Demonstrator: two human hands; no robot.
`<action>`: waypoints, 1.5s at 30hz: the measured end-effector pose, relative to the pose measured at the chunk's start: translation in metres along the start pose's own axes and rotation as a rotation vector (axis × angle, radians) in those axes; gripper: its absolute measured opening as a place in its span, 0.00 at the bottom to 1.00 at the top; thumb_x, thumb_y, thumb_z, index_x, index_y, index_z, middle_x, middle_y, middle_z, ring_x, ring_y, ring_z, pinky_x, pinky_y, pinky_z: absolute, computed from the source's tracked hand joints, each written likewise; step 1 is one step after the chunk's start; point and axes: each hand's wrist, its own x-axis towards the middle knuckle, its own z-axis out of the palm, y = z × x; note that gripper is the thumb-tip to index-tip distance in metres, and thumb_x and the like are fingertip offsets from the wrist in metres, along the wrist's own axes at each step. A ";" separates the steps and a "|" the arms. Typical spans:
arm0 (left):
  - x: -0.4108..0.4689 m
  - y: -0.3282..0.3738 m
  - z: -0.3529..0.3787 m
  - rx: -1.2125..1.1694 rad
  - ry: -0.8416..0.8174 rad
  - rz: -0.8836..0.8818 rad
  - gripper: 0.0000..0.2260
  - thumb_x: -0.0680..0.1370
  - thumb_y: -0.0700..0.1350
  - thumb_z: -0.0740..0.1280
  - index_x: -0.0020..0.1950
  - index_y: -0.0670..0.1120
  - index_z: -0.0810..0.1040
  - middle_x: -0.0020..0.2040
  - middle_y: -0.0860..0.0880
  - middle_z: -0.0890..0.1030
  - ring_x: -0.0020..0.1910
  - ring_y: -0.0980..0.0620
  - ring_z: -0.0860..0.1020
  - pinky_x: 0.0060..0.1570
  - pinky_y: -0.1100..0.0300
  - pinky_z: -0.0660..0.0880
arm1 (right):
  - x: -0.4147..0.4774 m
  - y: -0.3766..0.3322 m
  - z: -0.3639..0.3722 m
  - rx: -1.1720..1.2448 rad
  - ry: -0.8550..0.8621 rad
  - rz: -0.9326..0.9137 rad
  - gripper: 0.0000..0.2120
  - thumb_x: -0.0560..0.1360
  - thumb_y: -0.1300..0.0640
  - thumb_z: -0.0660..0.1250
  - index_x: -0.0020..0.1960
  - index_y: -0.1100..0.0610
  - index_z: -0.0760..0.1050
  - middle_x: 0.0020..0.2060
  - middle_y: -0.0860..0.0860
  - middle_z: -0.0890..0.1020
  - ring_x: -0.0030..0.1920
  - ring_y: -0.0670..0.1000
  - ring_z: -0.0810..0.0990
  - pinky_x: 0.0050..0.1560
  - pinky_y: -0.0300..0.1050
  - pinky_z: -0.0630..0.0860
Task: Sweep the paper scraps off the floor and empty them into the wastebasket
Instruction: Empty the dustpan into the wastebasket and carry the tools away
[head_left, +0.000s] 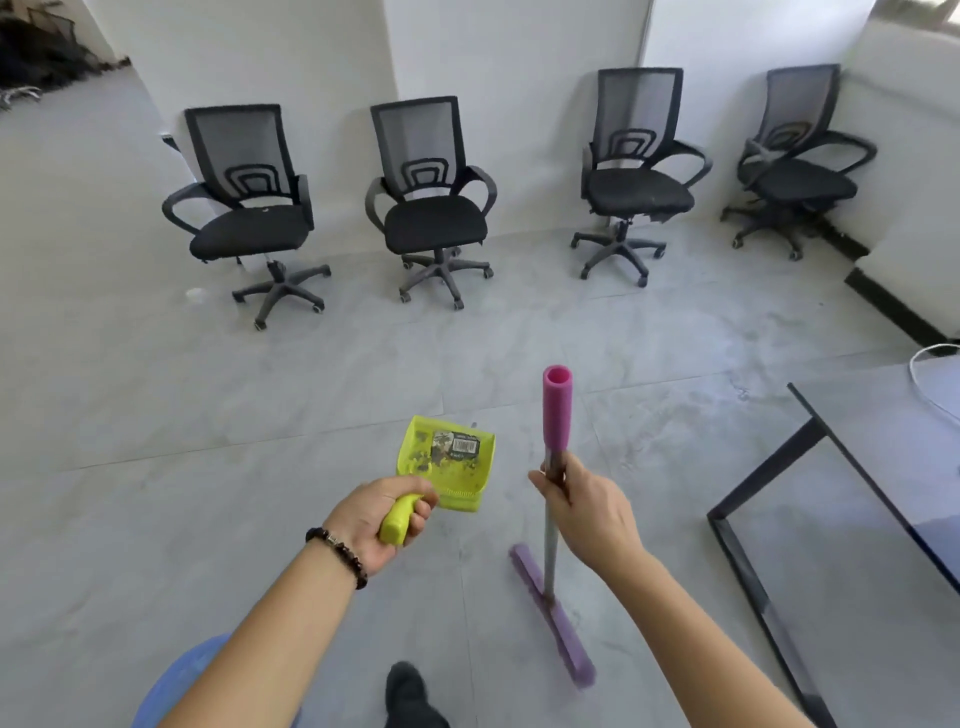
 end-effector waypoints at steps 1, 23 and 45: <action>0.019 0.010 0.011 0.032 -0.014 -0.007 0.02 0.76 0.33 0.66 0.48 0.38 0.73 0.37 0.43 0.75 0.22 0.57 0.73 0.18 0.69 0.71 | 0.023 0.006 -0.002 -0.068 0.035 -0.003 0.14 0.79 0.40 0.59 0.50 0.51 0.70 0.39 0.48 0.78 0.39 0.56 0.78 0.39 0.50 0.74; 0.476 0.283 0.422 1.313 -0.159 0.357 0.09 0.74 0.34 0.59 0.36 0.44 0.68 0.28 0.47 0.66 0.26 0.49 0.64 0.26 0.63 0.62 | 0.449 0.209 -0.188 0.205 0.773 0.464 0.08 0.78 0.48 0.64 0.46 0.52 0.71 0.46 0.48 0.74 0.44 0.51 0.78 0.44 0.54 0.79; 0.806 0.420 0.969 1.647 -0.382 0.734 0.05 0.77 0.44 0.65 0.47 0.46 0.80 0.37 0.45 0.80 0.39 0.42 0.78 0.38 0.54 0.73 | 0.894 0.525 -0.473 0.250 0.875 0.619 0.04 0.78 0.56 0.67 0.51 0.52 0.71 0.42 0.47 0.80 0.40 0.48 0.79 0.41 0.48 0.77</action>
